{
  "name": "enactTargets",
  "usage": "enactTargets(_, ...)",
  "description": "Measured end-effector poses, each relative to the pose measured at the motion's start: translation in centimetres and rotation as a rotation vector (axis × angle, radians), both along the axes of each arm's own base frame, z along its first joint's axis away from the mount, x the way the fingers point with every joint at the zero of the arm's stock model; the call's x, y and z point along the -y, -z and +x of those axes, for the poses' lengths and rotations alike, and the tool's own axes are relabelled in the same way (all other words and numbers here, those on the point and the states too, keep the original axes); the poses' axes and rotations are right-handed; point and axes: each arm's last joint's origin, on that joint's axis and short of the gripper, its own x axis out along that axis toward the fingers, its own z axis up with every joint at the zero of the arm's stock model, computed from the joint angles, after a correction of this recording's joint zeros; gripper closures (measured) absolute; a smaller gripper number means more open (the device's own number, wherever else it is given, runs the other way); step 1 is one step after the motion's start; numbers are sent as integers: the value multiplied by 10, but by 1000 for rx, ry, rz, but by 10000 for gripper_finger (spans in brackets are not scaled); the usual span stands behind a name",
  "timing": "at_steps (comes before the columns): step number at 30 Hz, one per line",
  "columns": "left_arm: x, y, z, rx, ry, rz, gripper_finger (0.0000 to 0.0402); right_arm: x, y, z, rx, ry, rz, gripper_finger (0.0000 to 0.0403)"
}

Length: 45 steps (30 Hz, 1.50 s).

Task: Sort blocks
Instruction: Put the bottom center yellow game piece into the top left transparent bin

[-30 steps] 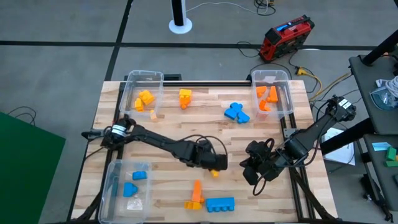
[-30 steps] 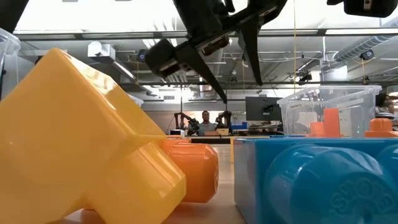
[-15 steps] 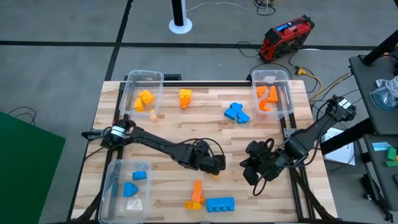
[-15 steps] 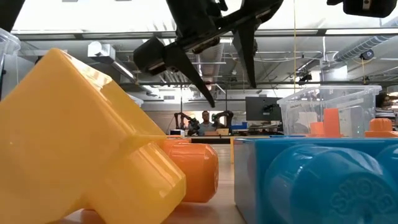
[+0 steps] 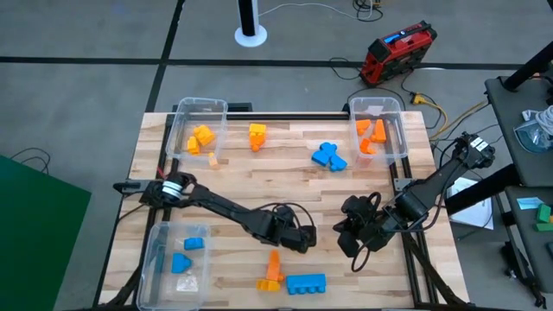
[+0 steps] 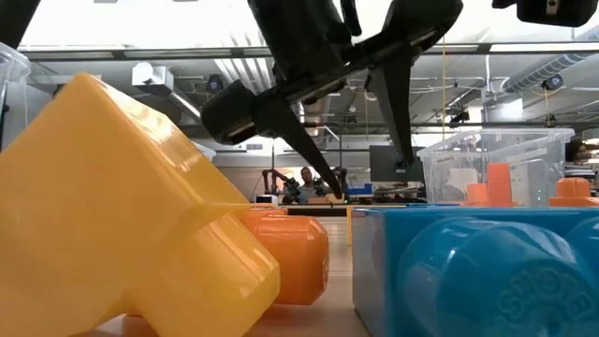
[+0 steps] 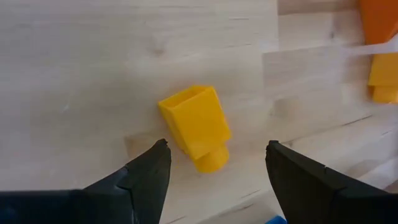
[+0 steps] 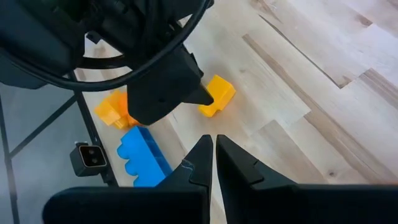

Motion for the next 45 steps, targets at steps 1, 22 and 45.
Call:
enactTargets(1,0,1,0,0,-10,-6,163,0,0,0,0,0,0,390)
enactTargets(22,-7,40,10,-80,82,71,163,0,0,0,0,3,3,390)
enactTargets(45,-10,45,9,-125,201,189,288,0,2,0,-5,2,-2,390)
